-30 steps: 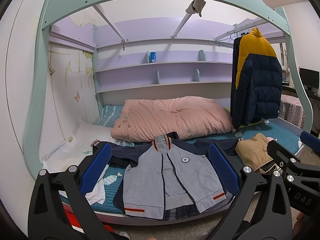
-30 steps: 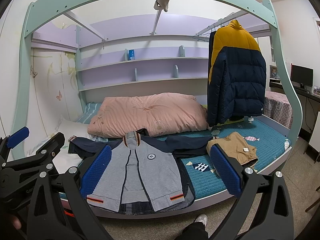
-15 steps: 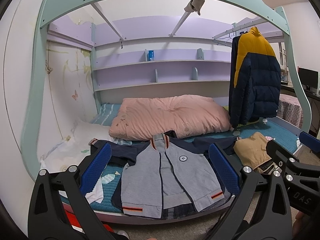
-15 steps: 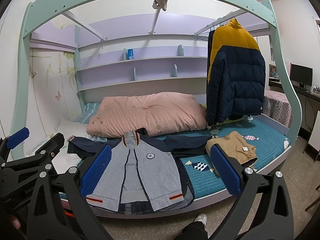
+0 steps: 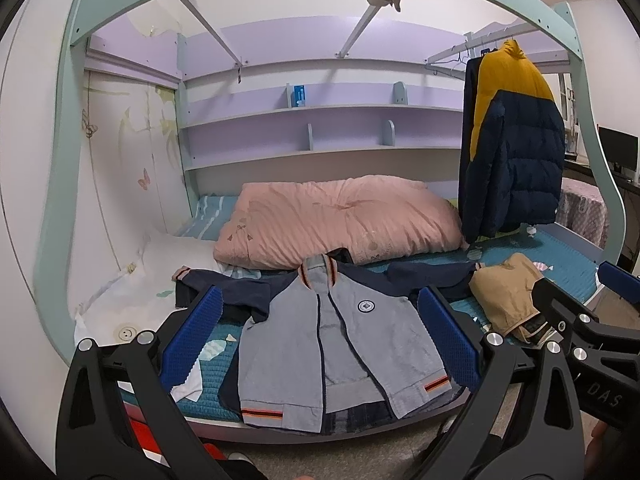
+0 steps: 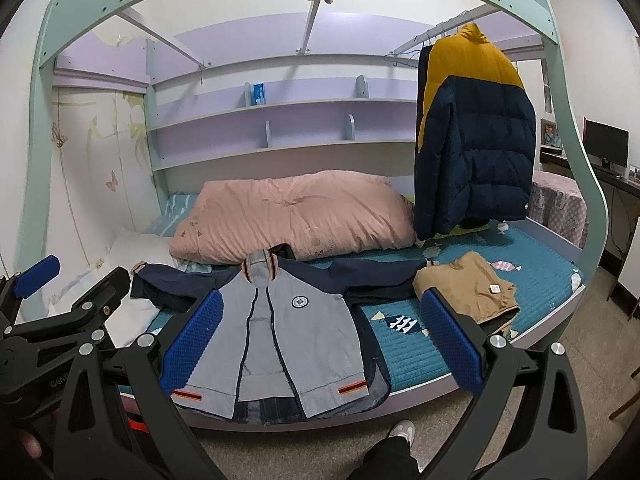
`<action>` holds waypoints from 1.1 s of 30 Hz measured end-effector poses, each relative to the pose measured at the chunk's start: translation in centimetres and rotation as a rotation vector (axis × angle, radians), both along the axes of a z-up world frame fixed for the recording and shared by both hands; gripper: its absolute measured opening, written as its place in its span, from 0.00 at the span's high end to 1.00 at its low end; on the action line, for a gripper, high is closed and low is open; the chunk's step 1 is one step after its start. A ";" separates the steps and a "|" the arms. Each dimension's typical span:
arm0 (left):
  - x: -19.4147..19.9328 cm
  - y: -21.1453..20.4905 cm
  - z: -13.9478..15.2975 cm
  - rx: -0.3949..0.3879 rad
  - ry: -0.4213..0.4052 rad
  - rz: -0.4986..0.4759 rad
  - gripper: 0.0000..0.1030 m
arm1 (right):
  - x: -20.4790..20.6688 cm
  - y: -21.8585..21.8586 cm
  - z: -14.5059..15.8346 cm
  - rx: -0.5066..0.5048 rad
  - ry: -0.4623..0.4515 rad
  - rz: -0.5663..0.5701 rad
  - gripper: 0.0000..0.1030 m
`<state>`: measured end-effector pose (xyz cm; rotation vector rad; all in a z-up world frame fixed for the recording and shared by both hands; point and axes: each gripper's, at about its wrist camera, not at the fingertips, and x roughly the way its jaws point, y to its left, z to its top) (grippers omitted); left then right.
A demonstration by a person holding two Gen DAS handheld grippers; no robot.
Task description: Fold large clothes
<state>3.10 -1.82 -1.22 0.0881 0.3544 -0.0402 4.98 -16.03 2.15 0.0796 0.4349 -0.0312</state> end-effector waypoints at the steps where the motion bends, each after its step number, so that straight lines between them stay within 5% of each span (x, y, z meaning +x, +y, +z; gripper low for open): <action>1: 0.4 0.0 -0.1 -0.001 0.003 0.000 0.05 | 0.4 0.0 -0.2 0.001 0.005 -0.001 0.07; 19: 10.9 0.0 -4.0 -0.015 0.094 -0.014 0.05 | 9.5 -0.5 -4.6 -0.008 0.128 -0.013 0.07; 33: 15.6 -0.8 -3.0 -0.054 0.063 0.047 0.05 | 15.2 -1.2 -3.3 -0.058 0.107 0.063 0.07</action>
